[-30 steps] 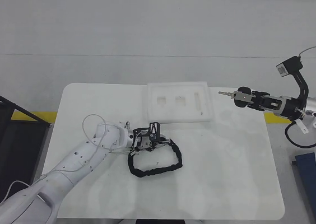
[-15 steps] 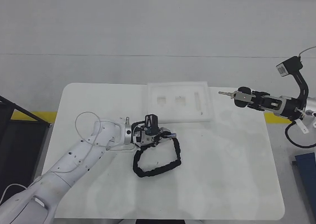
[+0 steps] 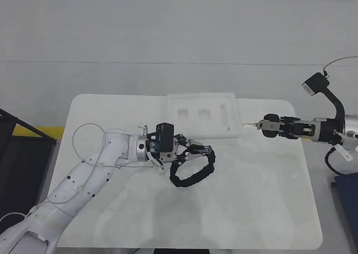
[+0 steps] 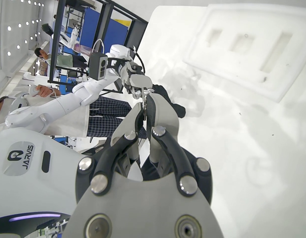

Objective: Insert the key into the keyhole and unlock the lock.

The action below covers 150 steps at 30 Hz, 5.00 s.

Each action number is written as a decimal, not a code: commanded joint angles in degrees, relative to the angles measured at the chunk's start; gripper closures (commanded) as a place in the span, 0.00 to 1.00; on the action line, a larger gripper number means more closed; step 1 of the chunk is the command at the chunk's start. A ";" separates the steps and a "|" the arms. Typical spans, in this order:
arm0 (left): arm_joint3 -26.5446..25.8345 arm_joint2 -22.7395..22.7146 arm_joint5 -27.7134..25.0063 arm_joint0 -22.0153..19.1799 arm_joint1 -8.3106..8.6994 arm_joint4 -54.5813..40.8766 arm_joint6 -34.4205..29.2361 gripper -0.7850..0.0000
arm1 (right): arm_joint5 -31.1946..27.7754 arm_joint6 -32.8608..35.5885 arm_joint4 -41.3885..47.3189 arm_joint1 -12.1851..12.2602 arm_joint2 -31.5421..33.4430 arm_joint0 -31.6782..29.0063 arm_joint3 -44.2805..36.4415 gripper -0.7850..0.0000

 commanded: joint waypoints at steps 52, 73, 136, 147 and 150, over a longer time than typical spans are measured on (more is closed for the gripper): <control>14.17 13.06 7.94 -11.99 -11.00 3.38 18.12 1.00 | 14.57 4.37 -1.32 5.14 9.01 -8.18 -19.00 1.00; 11.74 12.04 7.88 -10.83 -10.95 3.97 12.89 1.00 | 15.24 5.57 -5.91 6.41 5.12 -3.49 -22.52 1.00; 13.17 7.94 5.64 -8.12 -13.49 8.27 12.43 1.00 | 19.75 5.81 -13.07 11.25 -6.50 3.97 -23.18 1.00; 13.74 7.83 2.56 -8.91 -12.66 14.75 16.98 1.00 | 17.71 7.86 -11.14 12.25 -12.35 8.26 -21.20 1.00; 13.66 7.84 2.41 -8.95 -12.61 15.24 17.45 1.00 | 17.86 7.71 -11.33 12.59 -13.61 9.22 -20.58 1.00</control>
